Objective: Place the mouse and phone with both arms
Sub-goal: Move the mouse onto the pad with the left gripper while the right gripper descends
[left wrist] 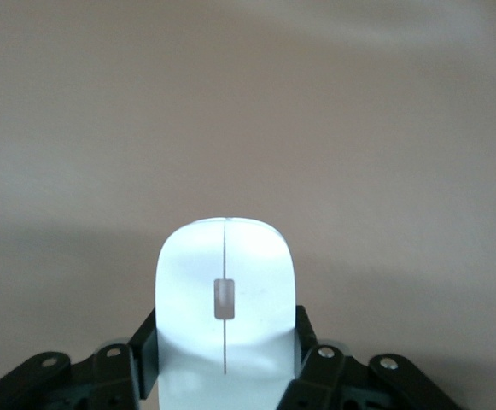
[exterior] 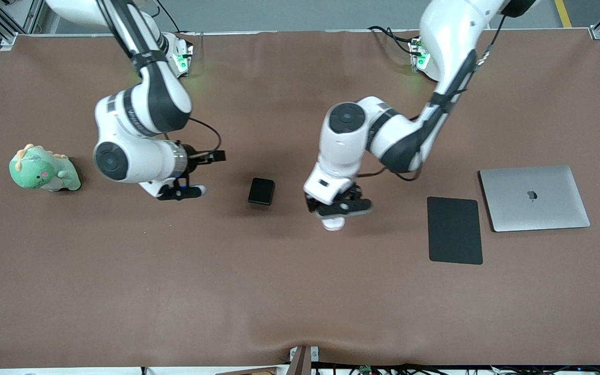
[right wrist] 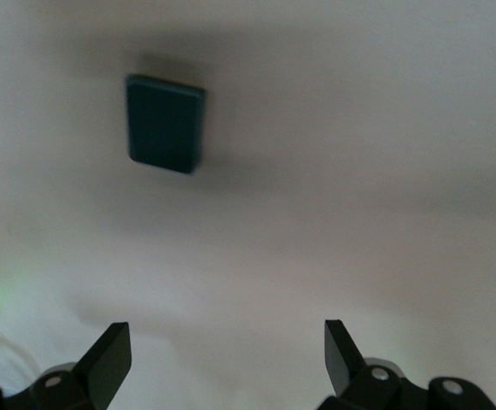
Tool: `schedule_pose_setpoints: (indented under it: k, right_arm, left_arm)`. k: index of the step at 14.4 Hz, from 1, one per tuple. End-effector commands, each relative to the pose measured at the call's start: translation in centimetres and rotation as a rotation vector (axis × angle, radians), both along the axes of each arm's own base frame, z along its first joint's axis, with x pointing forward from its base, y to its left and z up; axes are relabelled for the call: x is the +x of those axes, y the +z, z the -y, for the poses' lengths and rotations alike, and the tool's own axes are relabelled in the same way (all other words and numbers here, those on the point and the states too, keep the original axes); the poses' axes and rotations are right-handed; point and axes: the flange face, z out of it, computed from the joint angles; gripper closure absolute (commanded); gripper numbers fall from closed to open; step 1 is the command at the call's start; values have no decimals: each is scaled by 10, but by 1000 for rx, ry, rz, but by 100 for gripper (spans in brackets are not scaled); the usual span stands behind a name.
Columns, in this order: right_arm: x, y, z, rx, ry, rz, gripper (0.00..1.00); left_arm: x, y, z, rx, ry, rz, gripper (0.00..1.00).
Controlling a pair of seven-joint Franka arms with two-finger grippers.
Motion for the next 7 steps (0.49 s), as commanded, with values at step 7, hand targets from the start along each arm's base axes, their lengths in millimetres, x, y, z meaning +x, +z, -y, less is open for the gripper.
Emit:
schedule_pose_setpoints:
  k: [7]
  right_arm:
    - [-15,-69,-87,-49,-55,160,0]
  left_arm:
    - [77,37,-178,12,228,16,100]
